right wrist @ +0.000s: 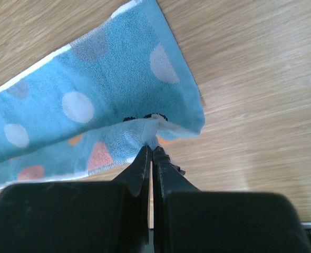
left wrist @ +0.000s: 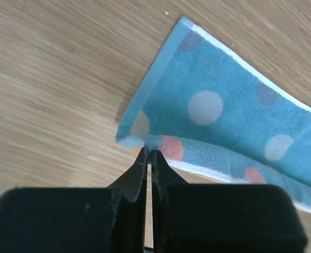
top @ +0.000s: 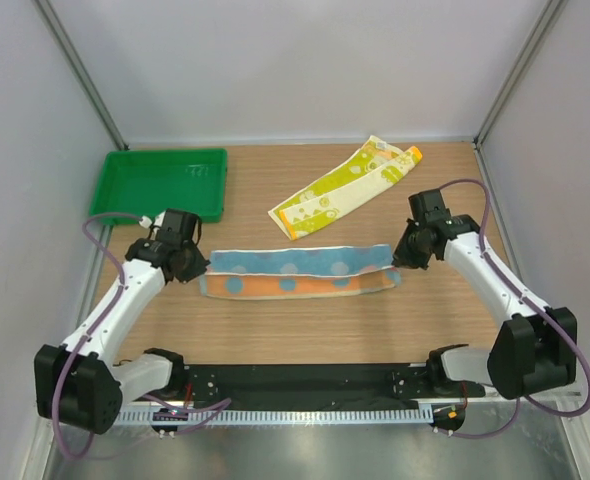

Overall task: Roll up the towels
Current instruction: Fold the towel

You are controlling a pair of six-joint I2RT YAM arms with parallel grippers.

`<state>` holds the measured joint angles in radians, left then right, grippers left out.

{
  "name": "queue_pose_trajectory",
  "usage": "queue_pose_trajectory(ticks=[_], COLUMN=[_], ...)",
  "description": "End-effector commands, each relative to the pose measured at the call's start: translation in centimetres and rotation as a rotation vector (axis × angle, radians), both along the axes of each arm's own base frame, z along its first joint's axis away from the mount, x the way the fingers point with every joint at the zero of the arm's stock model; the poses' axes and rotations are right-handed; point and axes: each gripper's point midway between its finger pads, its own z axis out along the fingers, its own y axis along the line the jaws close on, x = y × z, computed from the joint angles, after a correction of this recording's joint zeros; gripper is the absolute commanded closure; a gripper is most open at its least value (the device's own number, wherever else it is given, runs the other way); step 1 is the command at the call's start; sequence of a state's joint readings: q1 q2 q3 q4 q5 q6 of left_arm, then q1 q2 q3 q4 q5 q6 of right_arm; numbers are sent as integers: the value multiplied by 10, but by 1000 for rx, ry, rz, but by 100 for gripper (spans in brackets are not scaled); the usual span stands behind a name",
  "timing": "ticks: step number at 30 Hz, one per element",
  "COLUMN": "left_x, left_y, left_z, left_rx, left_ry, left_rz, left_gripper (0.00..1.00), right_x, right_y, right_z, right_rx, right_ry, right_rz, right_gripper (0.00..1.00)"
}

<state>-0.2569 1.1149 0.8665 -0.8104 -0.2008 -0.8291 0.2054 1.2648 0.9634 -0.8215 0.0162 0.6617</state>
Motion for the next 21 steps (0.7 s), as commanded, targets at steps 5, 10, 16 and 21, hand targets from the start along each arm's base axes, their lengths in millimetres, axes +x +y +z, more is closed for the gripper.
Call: queue_pose_trajectory(ticks=[5, 10, 16, 21], left_x=[33, 37, 44, 49], left_y=[2, 1, 0, -3], left_z=[1, -9, -20, -28], left_rx=[-3, -4, -3, -21], left_ry=[-36, -11, 20, 43], left_rz=[7, 5, 3, 6], left_gripper=[100, 100, 99, 100], right_x=[30, 30, 33, 36], right_y=[-2, -2, -3, -3], right_z=[-7, -20, -31, -43], right_rx=[-32, -38, -52, -60], right_ry=[-23, 4, 36, 63], right_rz=[10, 18, 26, 28], right_gripper=[99, 99, 99, 99])
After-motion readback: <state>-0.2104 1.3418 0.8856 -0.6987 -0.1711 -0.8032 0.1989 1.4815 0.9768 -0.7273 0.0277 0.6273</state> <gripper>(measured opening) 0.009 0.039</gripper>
